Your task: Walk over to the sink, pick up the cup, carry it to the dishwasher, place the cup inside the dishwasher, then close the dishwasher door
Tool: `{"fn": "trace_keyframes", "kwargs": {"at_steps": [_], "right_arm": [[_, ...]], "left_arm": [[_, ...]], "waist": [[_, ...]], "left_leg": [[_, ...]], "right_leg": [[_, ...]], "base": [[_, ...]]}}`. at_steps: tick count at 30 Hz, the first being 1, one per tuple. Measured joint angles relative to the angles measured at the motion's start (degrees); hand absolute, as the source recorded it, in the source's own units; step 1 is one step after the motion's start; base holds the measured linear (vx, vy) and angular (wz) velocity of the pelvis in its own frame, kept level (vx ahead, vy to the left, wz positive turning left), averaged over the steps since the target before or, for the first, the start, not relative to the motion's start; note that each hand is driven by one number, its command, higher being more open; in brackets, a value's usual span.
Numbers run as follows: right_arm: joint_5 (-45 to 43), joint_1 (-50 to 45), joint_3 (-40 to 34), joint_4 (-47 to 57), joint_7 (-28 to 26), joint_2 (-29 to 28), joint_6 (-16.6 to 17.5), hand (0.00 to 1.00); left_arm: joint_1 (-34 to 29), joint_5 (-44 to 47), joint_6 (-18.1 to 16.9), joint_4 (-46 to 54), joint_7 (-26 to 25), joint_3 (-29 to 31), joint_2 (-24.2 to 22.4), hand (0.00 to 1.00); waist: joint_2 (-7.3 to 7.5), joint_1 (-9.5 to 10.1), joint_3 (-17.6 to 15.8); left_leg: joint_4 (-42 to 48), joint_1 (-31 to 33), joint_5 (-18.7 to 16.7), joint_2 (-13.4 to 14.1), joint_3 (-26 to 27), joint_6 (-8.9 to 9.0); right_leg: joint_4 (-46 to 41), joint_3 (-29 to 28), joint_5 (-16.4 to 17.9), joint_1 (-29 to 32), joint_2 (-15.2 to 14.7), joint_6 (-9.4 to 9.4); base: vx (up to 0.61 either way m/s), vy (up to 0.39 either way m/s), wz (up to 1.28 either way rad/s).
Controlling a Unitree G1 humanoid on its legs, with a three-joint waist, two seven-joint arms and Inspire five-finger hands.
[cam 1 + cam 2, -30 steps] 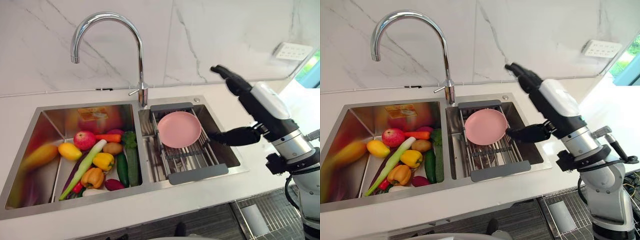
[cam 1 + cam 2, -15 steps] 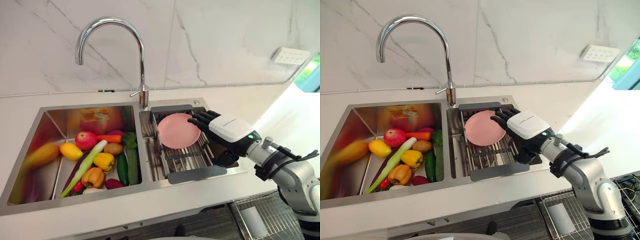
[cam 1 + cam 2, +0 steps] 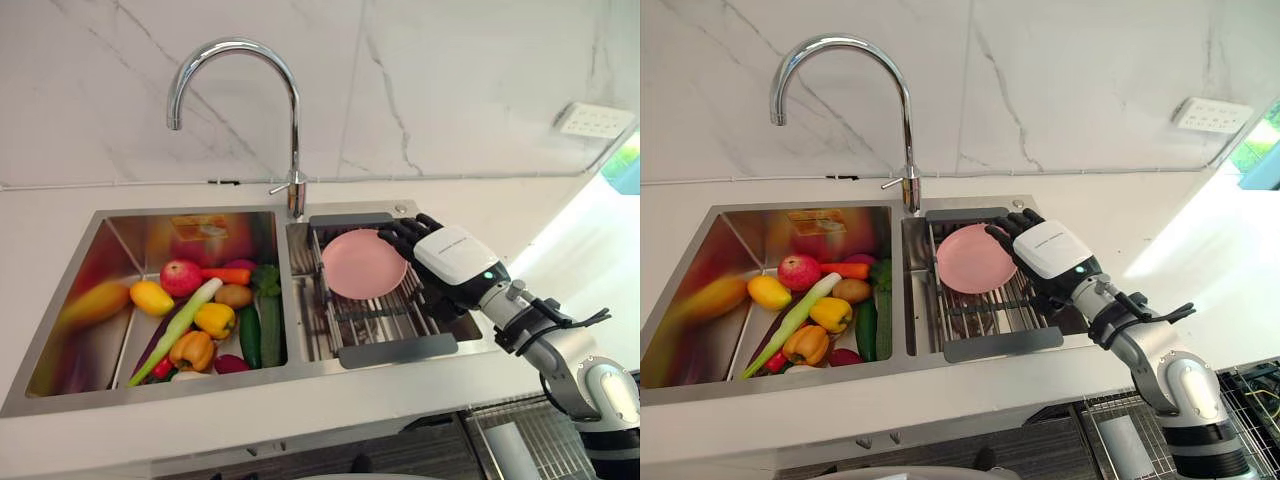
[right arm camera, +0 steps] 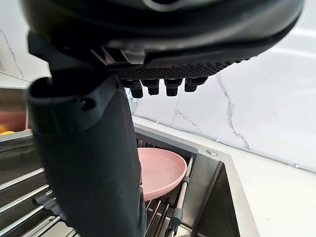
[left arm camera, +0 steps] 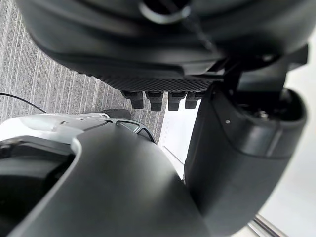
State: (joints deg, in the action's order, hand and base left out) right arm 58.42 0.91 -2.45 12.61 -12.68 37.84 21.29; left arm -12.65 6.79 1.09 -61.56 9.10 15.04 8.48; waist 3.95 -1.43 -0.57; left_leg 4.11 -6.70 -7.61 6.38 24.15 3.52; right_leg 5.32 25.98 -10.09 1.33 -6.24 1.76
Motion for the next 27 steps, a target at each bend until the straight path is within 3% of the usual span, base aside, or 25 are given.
{"fn": "trace_keyframes", "kwargs": {"at_steps": [13,27], "right_arm": [[0.2,0.5,3.1,-11.4,5.0,-1.9,-1.6,1.00],[4.6,1.2,5.2,-14.8,14.0,-2.9,-1.4,1.00]], "left_arm": [[0.2,0.0,-0.3,0.7,0.0,-1.7,-0.9,1.00],[0.2,0.0,-1.1,0.7,0.1,-1.6,-1.3,1.00]], "waist": [[-2.74,0.47,-1.3],[-3.42,0.72,-1.8]], "left_leg": [[-0.1,0.1,0.4,0.1,-1.4,0.11],[-0.3,0.1,0.6,-0.2,-3.1,0.01]], "right_leg": [[0.0,1.5,0.4,-0.6,-0.2,0.07],[0.0,3.0,0.7,-1.3,-0.6,0.23]], "base": [[-0.03,0.059,0.06],[-0.03,0.062,0.06]]}}
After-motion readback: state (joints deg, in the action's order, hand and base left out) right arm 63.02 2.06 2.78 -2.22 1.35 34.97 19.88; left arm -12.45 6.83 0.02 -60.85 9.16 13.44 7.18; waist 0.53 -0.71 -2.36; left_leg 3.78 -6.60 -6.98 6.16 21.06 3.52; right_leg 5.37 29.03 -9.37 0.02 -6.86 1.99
